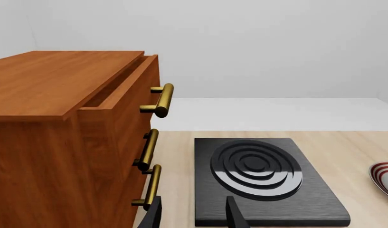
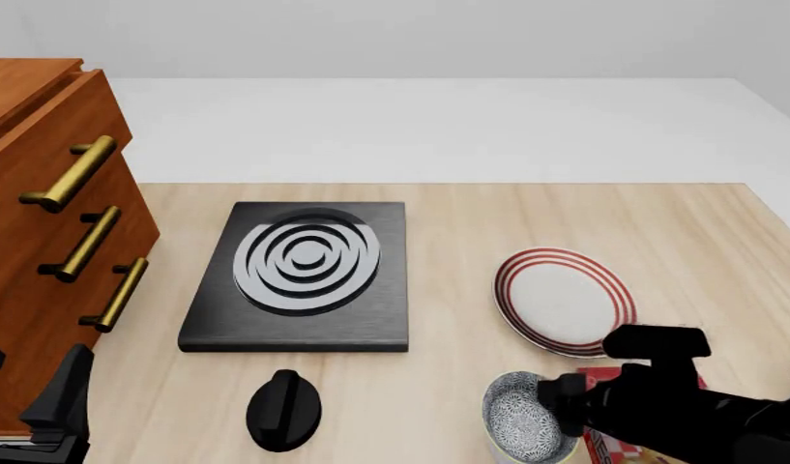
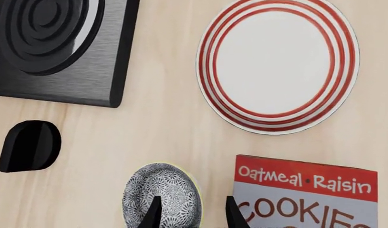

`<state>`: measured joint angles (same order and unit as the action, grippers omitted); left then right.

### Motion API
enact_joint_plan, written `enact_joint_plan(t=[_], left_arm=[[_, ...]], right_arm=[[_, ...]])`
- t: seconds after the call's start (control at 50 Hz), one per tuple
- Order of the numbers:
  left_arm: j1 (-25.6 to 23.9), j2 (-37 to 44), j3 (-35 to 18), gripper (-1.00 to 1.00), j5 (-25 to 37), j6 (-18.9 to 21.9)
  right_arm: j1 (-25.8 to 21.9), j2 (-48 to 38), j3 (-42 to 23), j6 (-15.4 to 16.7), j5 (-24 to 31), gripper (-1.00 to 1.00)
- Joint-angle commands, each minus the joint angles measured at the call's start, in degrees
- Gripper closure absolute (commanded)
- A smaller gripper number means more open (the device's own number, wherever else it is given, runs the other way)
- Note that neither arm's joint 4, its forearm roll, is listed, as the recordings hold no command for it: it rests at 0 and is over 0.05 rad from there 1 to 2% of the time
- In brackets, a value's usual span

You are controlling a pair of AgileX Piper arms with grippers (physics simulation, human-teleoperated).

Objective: Pick the akita bowl on the ramekin and place it on the plate.

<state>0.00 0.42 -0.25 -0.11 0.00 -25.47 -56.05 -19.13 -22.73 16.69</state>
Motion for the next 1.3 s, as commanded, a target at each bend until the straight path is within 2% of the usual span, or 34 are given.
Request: enact_joint_plan(t=[0.02, 0.5, 1.06, 1.08, 1.3], left_arm=[[-0.01, 0.0, 0.0, -1.0, 0.0, 0.0], [0.0, 0.0, 0.0, -1.0, 0.0, 0.01], [0.0, 0.0, 0.0, -1.0, 0.0, 0.0], [0.0, -0.01, 0.0, -1.0, 0.0, 0.0], [0.0, 0.0, 0.0, -1.0, 0.0, 0.0]], right_arm=[[-1.13, -2.46, 1.51, -1.12, -2.51, -1.0], [-4.1, -9.38, 3.7, -3.95, -10.03, -1.0], [-4.43, -10.02, 3.21, -4.49, -10.17, -1.0], [-4.53, -9.88, 3.11, -4.44, -9.98, 1.0], [-3.71, -8.58, 2.55, -3.81, -8.78, 1.0]])
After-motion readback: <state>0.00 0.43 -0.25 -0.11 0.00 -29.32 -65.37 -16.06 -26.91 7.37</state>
